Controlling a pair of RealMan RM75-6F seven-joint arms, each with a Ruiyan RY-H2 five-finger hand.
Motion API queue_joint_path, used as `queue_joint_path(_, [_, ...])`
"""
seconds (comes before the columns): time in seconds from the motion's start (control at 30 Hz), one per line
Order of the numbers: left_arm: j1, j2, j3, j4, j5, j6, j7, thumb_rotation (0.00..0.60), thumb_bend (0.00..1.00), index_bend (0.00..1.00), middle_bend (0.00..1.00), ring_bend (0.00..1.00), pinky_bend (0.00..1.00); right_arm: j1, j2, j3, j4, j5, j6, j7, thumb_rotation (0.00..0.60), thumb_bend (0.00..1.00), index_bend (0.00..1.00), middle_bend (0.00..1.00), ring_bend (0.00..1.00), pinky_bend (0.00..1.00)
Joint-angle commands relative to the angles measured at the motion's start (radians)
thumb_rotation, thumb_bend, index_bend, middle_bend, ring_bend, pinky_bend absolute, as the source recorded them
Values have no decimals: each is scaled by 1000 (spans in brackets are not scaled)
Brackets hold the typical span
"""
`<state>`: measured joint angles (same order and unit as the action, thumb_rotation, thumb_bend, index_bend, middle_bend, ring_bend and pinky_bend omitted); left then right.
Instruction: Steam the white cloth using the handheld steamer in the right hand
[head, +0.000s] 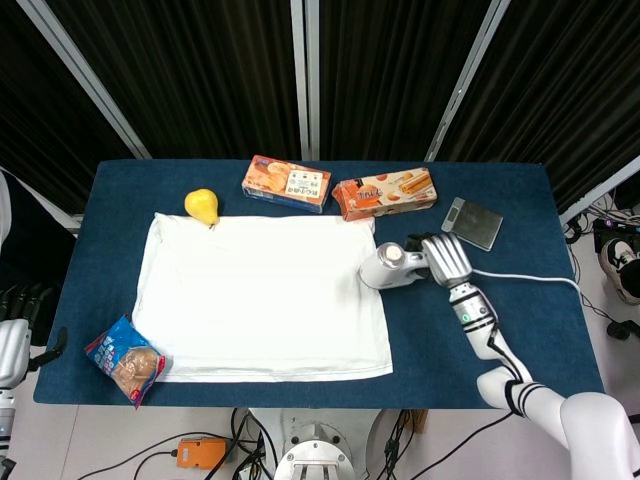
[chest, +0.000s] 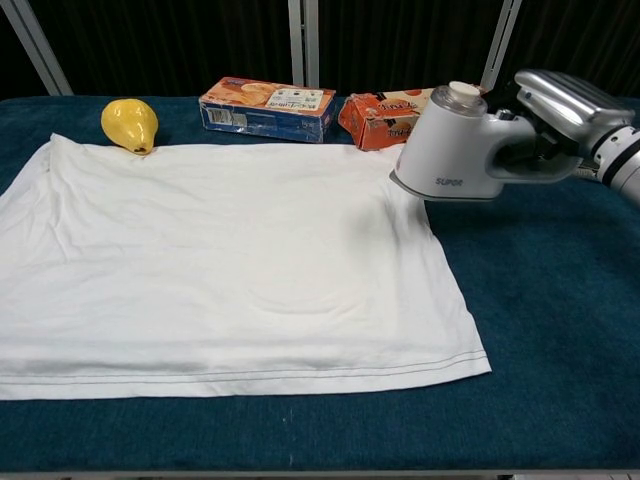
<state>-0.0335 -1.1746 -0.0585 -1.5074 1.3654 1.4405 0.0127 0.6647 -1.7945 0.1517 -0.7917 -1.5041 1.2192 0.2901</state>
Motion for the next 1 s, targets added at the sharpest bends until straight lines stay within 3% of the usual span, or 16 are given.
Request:
queue_joint_path(0.03, [0, -1, 0, 2, 1, 0, -2, 447, 350, 140, 99, 0, 0, 56, 25, 45, -116, 15, -25, -121, 600, 821, 825, 726, 700, 826])
queue_joint_path(0.2, [0, -6, 3, 11, 0, -5, -8, 444, 350, 140, 99, 0, 0, 137, -20, 78, -159, 41, -108, -279, 600, 822, 825, 726, 700, 827])
queue_joint_path(0.47, [5, -10, 4, 31, -3, -7, -25, 442, 351, 140, 99, 0, 0, 245, -165, 92, -40, 54, -181, -448, 600, 873, 834, 735, 712, 827])
queue_joint_path(0.77, [10, -16, 6, 52, -10, -12, -41, 445, 350, 140, 99, 0, 0, 305, -301, 100, 123, 61, -195, -413, 600, 879, 835, 739, 715, 828])
queue_joint_path(1.0, [8, -21, 4, 61, -8, -16, -47, 442, 350, 140, 99, 0, 0, 312, -338, 77, 177, 45, -188, -337, 600, 878, 835, 739, 715, 828])
